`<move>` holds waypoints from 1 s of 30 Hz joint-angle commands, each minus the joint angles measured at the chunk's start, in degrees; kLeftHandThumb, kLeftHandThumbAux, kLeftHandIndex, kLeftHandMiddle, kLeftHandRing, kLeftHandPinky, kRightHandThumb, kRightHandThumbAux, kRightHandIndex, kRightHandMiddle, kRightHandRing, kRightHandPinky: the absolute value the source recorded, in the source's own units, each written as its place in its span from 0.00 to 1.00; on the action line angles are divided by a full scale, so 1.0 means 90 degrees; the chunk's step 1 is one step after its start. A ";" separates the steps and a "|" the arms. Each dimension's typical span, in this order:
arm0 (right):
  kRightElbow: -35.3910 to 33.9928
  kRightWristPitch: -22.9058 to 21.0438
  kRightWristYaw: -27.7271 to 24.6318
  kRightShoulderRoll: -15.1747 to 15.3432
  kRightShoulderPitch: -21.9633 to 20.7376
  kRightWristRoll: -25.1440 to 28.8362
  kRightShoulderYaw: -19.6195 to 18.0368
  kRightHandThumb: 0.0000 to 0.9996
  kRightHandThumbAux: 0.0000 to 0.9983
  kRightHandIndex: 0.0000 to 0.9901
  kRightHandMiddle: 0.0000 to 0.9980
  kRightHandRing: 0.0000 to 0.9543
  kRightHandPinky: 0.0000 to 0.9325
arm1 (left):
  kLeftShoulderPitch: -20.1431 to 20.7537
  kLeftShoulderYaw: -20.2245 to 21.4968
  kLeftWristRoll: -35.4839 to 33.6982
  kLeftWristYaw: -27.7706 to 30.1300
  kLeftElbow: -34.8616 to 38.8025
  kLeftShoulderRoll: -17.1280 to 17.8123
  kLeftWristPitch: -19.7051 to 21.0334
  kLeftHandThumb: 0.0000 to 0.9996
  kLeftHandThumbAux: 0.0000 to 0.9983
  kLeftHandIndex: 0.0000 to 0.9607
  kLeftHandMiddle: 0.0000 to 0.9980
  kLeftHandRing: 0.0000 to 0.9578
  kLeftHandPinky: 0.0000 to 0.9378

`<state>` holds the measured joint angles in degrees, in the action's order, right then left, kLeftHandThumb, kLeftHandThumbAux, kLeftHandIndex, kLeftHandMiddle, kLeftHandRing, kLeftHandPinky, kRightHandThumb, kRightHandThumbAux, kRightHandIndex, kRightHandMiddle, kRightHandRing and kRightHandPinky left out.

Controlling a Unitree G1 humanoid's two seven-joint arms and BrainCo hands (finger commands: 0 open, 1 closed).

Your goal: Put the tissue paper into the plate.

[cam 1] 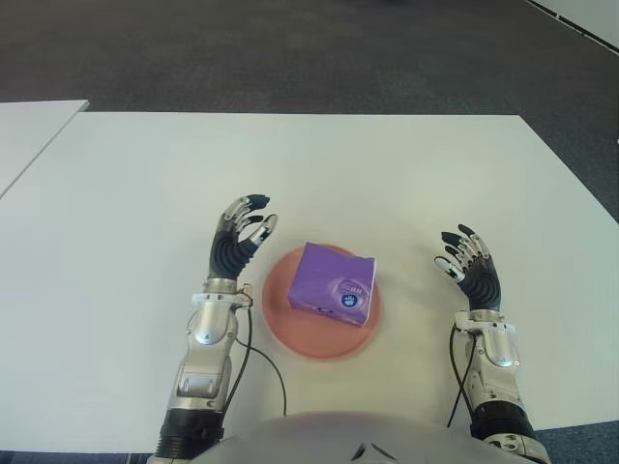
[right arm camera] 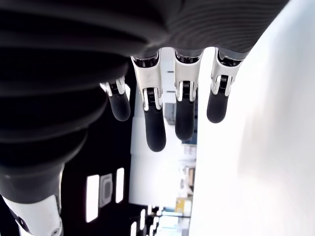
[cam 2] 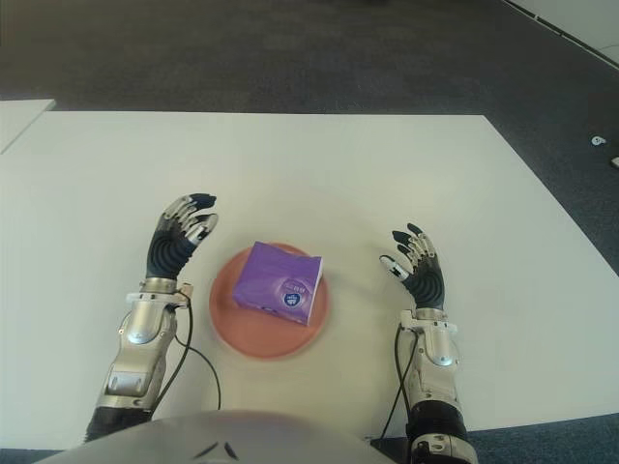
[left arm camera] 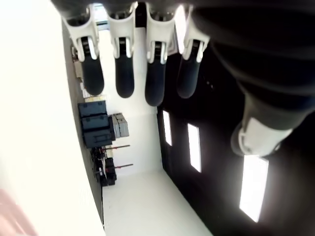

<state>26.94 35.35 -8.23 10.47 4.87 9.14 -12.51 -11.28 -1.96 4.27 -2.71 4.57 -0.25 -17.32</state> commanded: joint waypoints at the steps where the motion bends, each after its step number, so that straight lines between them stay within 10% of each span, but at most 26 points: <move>1: 0.0042 -0.0213 -0.0243 -0.0215 0.0490 0.0092 0.0140 0.35 0.69 0.14 0.28 0.23 0.02 | -0.0248 0.0006 -0.0219 0.0048 -0.0456 -0.0124 -0.0561 0.33 0.63 0.34 0.32 0.34 0.40; 30: 0.0488 0.0268 -0.0578 -0.0096 0.0456 -0.0122 0.0116 0.42 0.55 0.15 0.24 0.23 0.00 | -0.0815 -0.0014 -0.0530 0.0107 -0.1446 -0.0451 -0.1440 0.36 0.59 0.35 0.35 0.37 0.40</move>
<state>26.15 36.21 -13.94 10.63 6.23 10.33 -12.04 -18.42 -1.97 -0.05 -1.60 -7.13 -3.46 -30.02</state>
